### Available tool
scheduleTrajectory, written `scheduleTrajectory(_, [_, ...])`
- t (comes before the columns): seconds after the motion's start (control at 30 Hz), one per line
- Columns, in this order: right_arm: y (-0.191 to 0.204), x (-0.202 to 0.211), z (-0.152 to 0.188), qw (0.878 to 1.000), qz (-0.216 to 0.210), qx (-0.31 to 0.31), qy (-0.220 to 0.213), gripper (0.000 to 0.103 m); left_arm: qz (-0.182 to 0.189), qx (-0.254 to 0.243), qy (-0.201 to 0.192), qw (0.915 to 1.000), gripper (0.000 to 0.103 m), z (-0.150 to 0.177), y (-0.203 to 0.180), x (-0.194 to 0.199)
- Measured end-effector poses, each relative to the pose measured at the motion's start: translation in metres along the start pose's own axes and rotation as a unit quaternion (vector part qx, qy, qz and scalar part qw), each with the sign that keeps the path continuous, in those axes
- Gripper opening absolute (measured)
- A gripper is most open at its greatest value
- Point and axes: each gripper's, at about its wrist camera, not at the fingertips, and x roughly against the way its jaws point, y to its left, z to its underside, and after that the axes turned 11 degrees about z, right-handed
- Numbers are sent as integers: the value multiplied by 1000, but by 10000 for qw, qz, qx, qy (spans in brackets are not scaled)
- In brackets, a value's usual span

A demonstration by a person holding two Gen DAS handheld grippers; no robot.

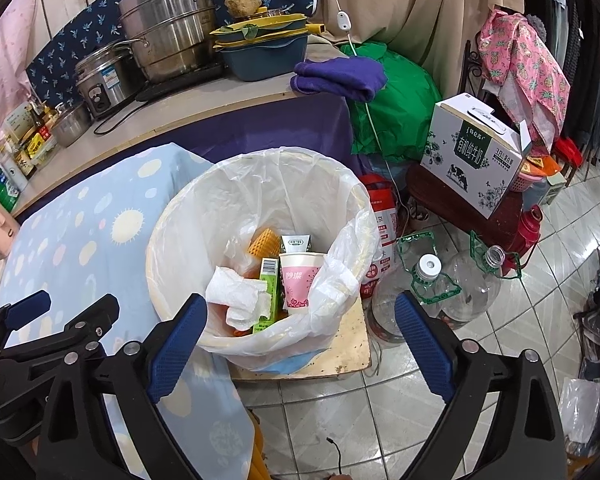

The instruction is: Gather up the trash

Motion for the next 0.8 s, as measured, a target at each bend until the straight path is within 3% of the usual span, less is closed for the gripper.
scheduleTrajectory(0.8, [2,-3,1,10000,-7,21,33,96,-41,-12,29,10000,85,0,1,-3])
